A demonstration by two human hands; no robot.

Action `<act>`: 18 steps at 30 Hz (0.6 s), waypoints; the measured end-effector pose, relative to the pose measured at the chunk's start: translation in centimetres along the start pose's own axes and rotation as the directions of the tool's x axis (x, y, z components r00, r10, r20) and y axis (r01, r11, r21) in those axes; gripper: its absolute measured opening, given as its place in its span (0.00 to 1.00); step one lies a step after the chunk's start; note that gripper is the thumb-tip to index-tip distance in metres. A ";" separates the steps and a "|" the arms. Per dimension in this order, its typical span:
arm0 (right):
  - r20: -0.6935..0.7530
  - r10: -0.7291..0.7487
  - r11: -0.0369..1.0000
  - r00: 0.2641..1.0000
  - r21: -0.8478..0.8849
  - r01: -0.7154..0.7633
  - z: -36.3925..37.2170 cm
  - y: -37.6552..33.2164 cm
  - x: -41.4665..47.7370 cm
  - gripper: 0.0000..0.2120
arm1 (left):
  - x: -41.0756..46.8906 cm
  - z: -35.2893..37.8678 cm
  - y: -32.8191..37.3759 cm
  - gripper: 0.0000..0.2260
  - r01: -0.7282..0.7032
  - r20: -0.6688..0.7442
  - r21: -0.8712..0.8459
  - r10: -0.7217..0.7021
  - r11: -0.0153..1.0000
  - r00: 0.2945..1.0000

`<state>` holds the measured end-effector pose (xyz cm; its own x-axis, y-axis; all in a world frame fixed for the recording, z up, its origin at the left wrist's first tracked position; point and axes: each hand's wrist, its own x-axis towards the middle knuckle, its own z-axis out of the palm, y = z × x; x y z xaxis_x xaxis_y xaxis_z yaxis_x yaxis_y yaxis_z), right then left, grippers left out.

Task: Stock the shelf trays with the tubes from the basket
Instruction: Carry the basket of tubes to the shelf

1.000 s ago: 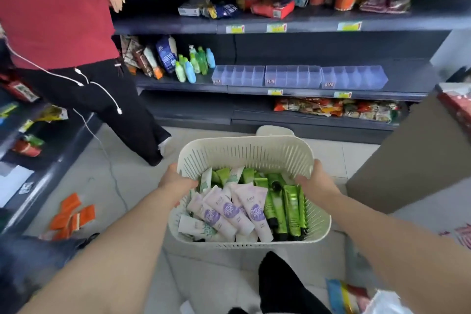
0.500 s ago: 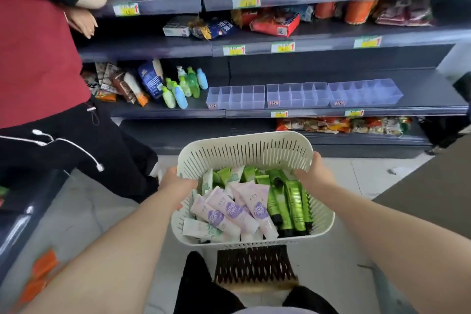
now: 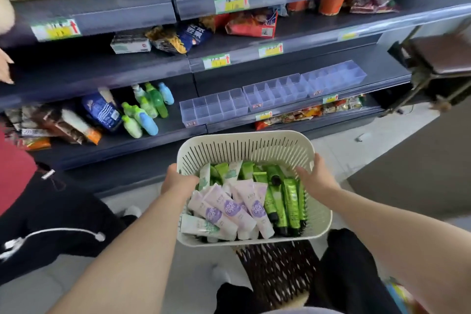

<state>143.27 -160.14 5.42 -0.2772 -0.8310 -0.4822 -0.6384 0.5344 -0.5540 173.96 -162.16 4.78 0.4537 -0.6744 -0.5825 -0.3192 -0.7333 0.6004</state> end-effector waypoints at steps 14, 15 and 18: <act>0.148 -0.070 0.997 0.986 0.041 0.065 -6.6 0.8 17.0 0.21 | 3.8 10.3 9.5 0.22 0.133 -0.136 -0.061 -0.140 0.989 0.981; 0.145 -0.065 0.997 0.987 0.040 0.060 -7.3 0.7 18.2 0.21 | 4.3 11.1 10.2 0.21 0.126 -0.138 -0.083 -0.137 0.989 0.981; 0.102 -0.055 0.998 0.993 0.015 0.054 -8.2 0.4 20.9 0.21 | 5.8 13.1 11.3 0.20 0.121 -0.103 -0.113 -0.133 0.986 0.986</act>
<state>131.31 -178.57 0.66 -0.1670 -0.8389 -0.5180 -0.6413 0.4915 -0.5892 162.02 -175.51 1.02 0.5755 -0.5583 -0.5976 -0.1658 -0.7952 0.5833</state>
